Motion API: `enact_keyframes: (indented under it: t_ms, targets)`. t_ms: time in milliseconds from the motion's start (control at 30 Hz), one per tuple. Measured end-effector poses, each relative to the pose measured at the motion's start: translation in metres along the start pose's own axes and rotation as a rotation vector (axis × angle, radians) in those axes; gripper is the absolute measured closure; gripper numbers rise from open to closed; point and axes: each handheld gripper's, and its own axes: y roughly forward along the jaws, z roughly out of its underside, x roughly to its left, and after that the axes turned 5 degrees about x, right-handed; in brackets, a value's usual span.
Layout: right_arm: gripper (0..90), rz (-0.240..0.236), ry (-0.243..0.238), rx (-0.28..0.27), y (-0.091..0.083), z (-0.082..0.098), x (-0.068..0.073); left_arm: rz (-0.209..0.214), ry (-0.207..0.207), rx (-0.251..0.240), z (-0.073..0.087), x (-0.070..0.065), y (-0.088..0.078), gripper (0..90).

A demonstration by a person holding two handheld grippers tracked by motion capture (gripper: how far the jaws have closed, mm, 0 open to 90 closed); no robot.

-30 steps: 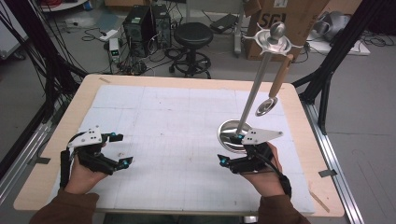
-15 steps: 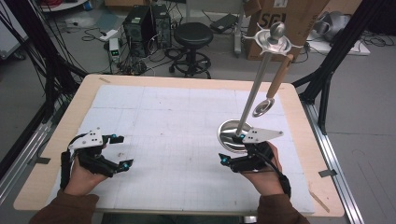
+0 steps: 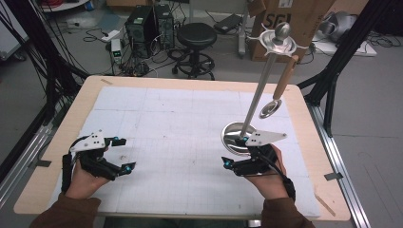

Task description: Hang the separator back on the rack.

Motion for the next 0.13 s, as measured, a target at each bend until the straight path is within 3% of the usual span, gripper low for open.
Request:
enact_keyframes:
  t_ms: [133]
  targets:
    - [20.9,-0.003,-0.002,0.000,0.0008,0.0000,-0.0003,-0.001,-0.003,0.002,0.0003,0.0005,0.0001,2.6]
